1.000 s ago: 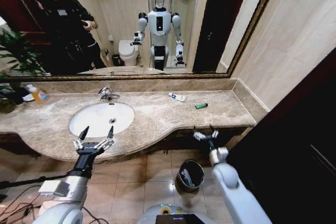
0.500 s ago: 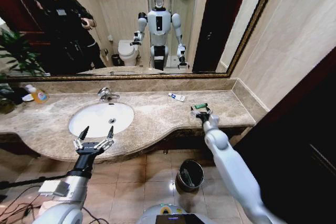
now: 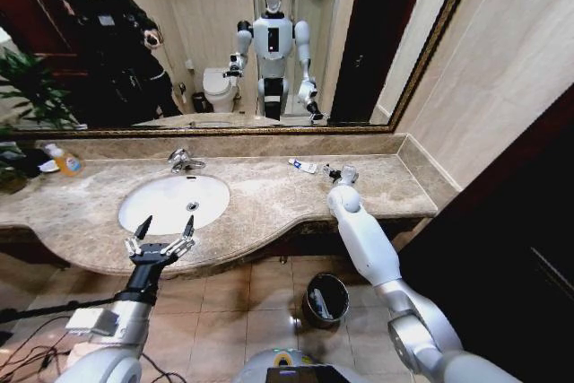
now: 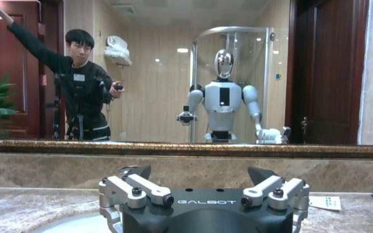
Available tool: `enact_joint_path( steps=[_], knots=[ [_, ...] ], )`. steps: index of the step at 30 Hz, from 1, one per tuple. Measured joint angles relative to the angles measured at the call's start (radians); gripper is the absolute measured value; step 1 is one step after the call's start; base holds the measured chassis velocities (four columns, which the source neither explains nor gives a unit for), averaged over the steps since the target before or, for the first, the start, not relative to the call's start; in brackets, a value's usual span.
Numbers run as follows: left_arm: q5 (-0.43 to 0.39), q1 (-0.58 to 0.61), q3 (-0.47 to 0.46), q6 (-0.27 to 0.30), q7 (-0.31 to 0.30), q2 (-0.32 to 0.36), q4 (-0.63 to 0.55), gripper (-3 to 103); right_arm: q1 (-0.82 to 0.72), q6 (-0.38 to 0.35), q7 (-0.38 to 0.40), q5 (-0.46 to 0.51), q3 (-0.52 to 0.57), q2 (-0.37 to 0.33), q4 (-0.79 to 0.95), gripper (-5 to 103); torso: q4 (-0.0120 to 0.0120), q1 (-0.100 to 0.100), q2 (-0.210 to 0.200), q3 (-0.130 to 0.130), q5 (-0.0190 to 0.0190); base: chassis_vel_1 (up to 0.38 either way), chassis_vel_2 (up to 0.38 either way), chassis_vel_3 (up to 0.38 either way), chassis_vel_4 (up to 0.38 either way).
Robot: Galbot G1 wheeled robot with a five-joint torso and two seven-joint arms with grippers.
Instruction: Pick up the trash from the sink and place it in the trash bin.
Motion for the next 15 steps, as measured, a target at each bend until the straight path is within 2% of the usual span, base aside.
enact_joint_path(
  steps=[7,15],
  knots=[
    [0.0,0.0,0.0,0.0,0.0,0.0,0.0,100,-0.014,0.038,0.013,-0.002,0.017,0.001,-0.044,100,0.0,0.0,0.0,0.0,0.0001,0.0,0.0,0.0,0.0],
    [0.0,0.0,0.0,0.0,0.0,0.0,0.0,100,-0.02,0.046,0.001,0.005,0.026,0.009,-0.051,100,0.0,0.0,0.0,0.0,0.0001,0.0,0.0,0.0,0.0]
  ],
)
